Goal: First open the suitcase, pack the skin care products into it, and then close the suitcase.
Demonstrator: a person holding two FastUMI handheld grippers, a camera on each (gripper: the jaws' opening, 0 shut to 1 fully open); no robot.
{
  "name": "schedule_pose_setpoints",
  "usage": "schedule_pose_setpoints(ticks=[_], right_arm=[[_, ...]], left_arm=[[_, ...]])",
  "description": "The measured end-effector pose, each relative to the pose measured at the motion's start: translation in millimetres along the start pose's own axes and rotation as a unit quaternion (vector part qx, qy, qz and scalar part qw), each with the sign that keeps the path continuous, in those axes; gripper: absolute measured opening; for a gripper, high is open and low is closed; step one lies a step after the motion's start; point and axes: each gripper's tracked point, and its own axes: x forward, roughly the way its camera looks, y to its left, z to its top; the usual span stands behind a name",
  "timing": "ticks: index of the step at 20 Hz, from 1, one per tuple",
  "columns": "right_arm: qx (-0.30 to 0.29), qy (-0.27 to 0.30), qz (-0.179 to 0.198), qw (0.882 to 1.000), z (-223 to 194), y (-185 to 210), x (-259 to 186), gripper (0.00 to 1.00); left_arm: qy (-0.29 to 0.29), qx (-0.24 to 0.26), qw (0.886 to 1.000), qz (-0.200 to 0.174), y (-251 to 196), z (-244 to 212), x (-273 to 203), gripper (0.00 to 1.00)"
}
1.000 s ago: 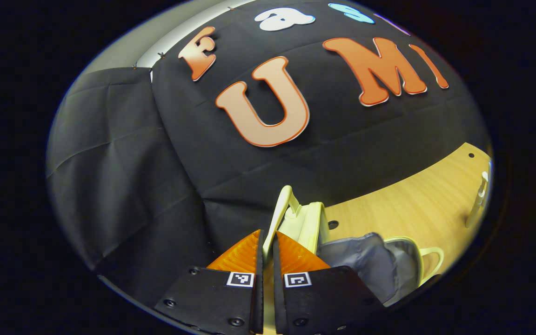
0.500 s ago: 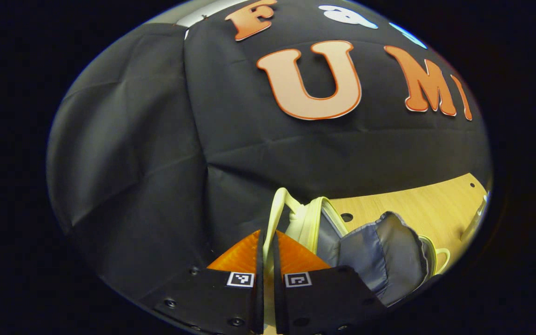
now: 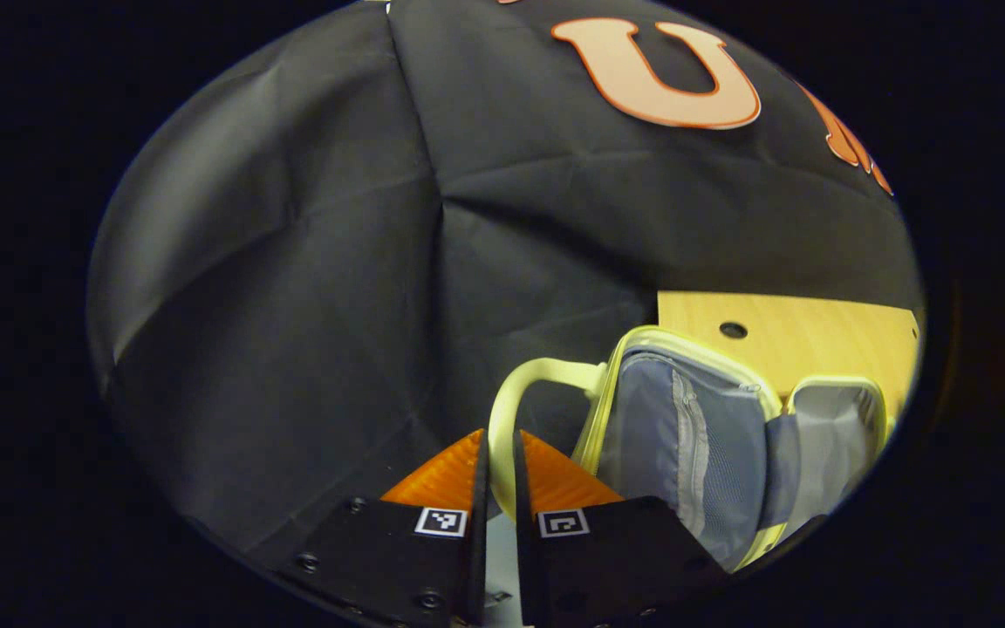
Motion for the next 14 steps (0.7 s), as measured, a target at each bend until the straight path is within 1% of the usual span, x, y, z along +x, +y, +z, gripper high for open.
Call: schedule_pose_setpoints(ticks=[1,2,3,4,5,6,7,8,10,12,13,14], right_arm=[[-0.001,0.001,-0.003,1.000,0,-2,-1,0.95],[-0.001,0.002,-0.005,1.000,-1,-4,-2,0.95],[-0.001,0.004,-0.007,1.000,-1,-4,-3,0.95],[0.001,0.004,-0.009,1.000,-1,-6,-3,0.95],[0.002,0.005,-0.011,1.000,-1,-6,-3,0.95],[0.003,0.006,-0.012,1.000,-1,-7,-3,0.95],[0.004,0.005,-0.012,1.000,-1,-9,-4,0.95],[0.003,0.005,-0.012,1.000,-2,-10,-4,0.94],[0.002,0.000,-0.005,1.000,-2,-14,-5,0.95],[0.000,-0.009,0.001,1.000,-1,-20,-4,0.95],[0.000,-0.013,0.005,1.000,0,-24,-1,0.95],[0.001,-0.016,0.011,1.000,1,-28,3,0.95]], left_arm=[[0.012,0.004,1.000,0.004,-4,0,0,0.18],[0.017,0.013,1.000,0.022,-1,7,1,0.18],[0.011,0.026,0.999,0.040,0,9,5,0.20],[0.006,0.031,0.998,0.046,-9,13,3,0.19],[-0.002,0.028,0.999,0.043,-17,21,1,0.22],[-0.008,0.023,0.999,0.039,-23,21,-6,0.34],[-0.022,0.022,0.999,0.036,-28,30,-17,0.34],[-0.035,0.020,0.999,0.033,-28,40,-31,0.37],[-0.071,0.013,0.997,0.024,-44,63,-54,0.63],[-0.111,0.009,0.994,0.020,-59,91,-91,0.79],[-0.132,0.005,0.991,0.017,-67,107,-114,0.81],[-0.147,0.003,0.989,0.009,-76,120,-138,0.89]])
